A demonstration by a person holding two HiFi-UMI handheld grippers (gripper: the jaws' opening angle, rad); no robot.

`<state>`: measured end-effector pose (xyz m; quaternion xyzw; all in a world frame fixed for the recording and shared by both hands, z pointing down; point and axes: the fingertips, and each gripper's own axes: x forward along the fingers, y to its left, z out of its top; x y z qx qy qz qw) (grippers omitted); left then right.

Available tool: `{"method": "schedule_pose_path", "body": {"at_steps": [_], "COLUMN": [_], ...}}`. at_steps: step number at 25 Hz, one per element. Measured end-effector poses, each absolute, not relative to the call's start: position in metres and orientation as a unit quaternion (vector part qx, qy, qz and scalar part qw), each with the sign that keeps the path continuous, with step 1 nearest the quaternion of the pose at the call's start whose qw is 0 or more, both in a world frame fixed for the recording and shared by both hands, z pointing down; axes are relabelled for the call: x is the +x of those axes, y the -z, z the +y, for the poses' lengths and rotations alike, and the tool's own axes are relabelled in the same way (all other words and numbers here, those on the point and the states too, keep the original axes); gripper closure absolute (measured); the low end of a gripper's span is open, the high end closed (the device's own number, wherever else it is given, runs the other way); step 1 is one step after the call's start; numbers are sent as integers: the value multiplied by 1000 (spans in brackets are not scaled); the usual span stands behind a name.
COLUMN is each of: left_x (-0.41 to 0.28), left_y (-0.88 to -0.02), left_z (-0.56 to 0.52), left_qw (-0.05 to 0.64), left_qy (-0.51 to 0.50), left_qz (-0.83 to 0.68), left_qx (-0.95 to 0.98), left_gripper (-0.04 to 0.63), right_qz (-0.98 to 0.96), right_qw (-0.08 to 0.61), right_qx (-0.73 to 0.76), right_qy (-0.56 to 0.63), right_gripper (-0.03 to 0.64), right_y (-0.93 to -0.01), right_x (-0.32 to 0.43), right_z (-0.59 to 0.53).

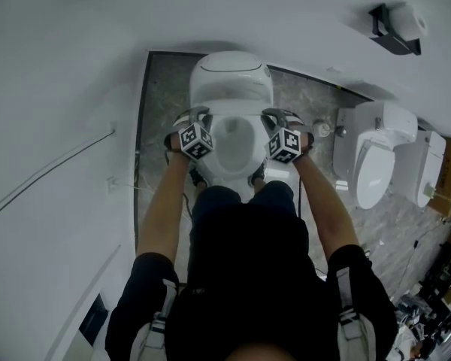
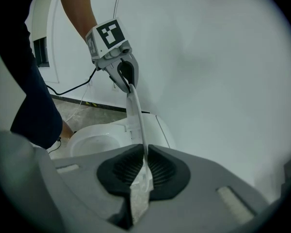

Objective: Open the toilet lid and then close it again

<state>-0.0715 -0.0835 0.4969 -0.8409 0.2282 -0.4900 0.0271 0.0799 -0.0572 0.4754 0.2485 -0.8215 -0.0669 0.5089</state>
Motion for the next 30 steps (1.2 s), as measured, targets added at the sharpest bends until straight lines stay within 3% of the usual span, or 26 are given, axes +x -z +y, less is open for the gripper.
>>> {"method": "schedule_pose_path", "body": {"at_steps": [8,13,23,26,30], "left_x": [-80,-111,-143,-130,-121], "left_y": [-489,-478,-487,-498,-515], "left_z": [-55,-31,1,3,14], "left_qw": [-17,-181,-571,-635,-662], "left_qy": [450,323,-38,-92,-85], "left_qz": [267,386,465,429,426], "left_qx": [-852,-845,-675,-636,-610], "left_gripper": [526,459,456,428,419], "right_qz": [-821,-822,-823,-825,-825], "right_qw": [517,515,518,517,522], "right_qx": [235,241,230,226,217], "right_qy": [59,41,35,30,23], "right_gripper": [584,580,571,566,560], "right_y": [-477,-474,-486,-492,-507], "right_x": [75,74,72,71,72], "right_z": [-30,-22,11,21,41]}}
